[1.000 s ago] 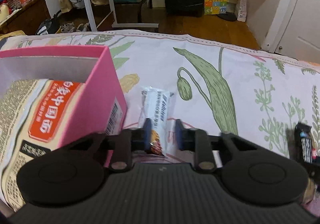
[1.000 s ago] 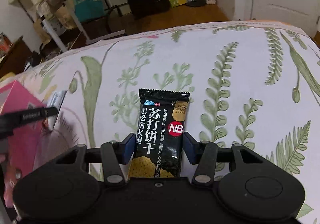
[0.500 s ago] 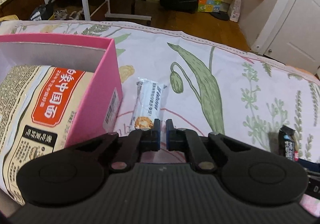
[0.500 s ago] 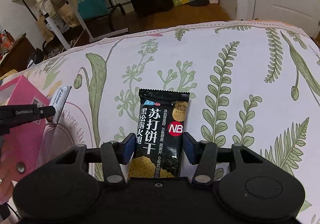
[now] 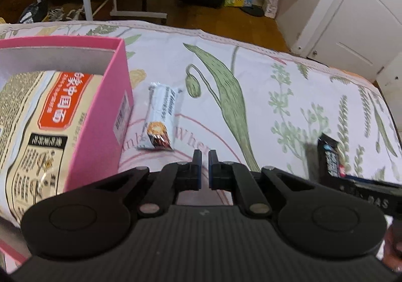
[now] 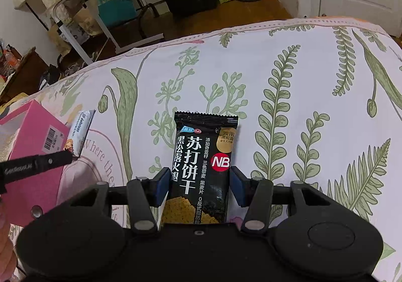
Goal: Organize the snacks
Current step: 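Lift the snack bar with the left gripper while the right lifts the NB pack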
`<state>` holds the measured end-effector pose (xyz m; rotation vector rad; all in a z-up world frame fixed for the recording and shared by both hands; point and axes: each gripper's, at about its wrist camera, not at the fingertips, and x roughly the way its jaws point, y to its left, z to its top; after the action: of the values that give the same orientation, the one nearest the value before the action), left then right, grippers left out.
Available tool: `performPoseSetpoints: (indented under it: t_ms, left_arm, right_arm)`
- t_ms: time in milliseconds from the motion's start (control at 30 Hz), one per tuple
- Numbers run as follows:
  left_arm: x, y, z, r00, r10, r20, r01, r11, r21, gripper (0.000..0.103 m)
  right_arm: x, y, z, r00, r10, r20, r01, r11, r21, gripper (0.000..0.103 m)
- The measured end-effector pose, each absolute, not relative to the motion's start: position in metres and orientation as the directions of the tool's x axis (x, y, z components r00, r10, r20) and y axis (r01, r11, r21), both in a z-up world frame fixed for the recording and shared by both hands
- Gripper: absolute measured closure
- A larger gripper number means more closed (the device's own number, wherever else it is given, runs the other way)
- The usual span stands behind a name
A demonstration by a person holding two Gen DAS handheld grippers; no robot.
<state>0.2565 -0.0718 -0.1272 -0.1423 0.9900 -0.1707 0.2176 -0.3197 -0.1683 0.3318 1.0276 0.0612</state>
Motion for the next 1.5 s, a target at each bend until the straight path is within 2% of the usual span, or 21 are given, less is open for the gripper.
performPoseSetpoints:
  t_ms: [233, 400, 700, 800, 867, 933, 1067, 1300, 1500]
  left_arm:
    - [0.242, -0.067, -0.119, 0.564, -0.214, -0.798, 0.069, 0.975, -0.212, 0.098]
    - [0.237, -0.076, -0.114, 0.664, -0.08, -0.743, 0.055, 0.997, -0.058, 0.095]
    - [0.259, -0.109, -0.144, 0.677, 0.113, -0.727, 0.004, 0.987, 0.158, 0.091]
    - [0.276, -0.109, -0.149, 0.671, 0.172, -0.721, -0.025, 0.977, 0.211, 0.084]
    - [0.283, -0.107, -0.152, 0.661, 0.204, -0.722, -0.045, 0.971, 0.234, 0.074]
    - [0.29, -0.106, -0.157, 0.643, 0.224, -0.733, -0.056, 0.968, 0.246, 0.07]
    - [0.303, -0.102, -0.168, 0.599, 0.222, -0.769, -0.069, 0.972, 0.226, 0.069]
    - [0.312, -0.109, -0.174, 0.593, 0.263, -0.761, -0.072, 0.959, 0.274, 0.068]
    - [0.311, -0.1, -0.173, 0.596, 0.212, -0.774, -0.051, 0.972, 0.227, 0.077]
  right_arm:
    - [0.21, -0.319, -0.165, 0.507, 0.206, -0.837, 0.112, 0.947, 0.301, 0.047]
    - [0.207, -0.316, -0.155, 0.529, 0.194, -0.826, 0.103, 0.952, 0.29, 0.047]
    - [0.21, -0.32, -0.158, 0.527, 0.226, -0.819, 0.085, 0.945, 0.315, 0.047]
    - [0.211, -0.32, -0.161, 0.517, 0.24, -0.822, 0.081, 0.942, 0.326, 0.047]
    - [0.213, -0.319, -0.162, 0.514, 0.248, -0.821, 0.074, 0.941, 0.33, 0.047]
    - [0.216, -0.317, -0.162, 0.511, 0.257, -0.82, 0.064, 0.94, 0.334, 0.047]
    - [0.218, -0.316, -0.16, 0.512, 0.266, -0.817, 0.059, 0.938, 0.343, 0.047]
    - [0.216, -0.316, -0.159, 0.512, 0.263, -0.818, 0.067, 0.937, 0.343, 0.047]
    - [0.218, -0.317, -0.161, 0.506, 0.248, -0.826, 0.077, 0.941, 0.33, 0.047]
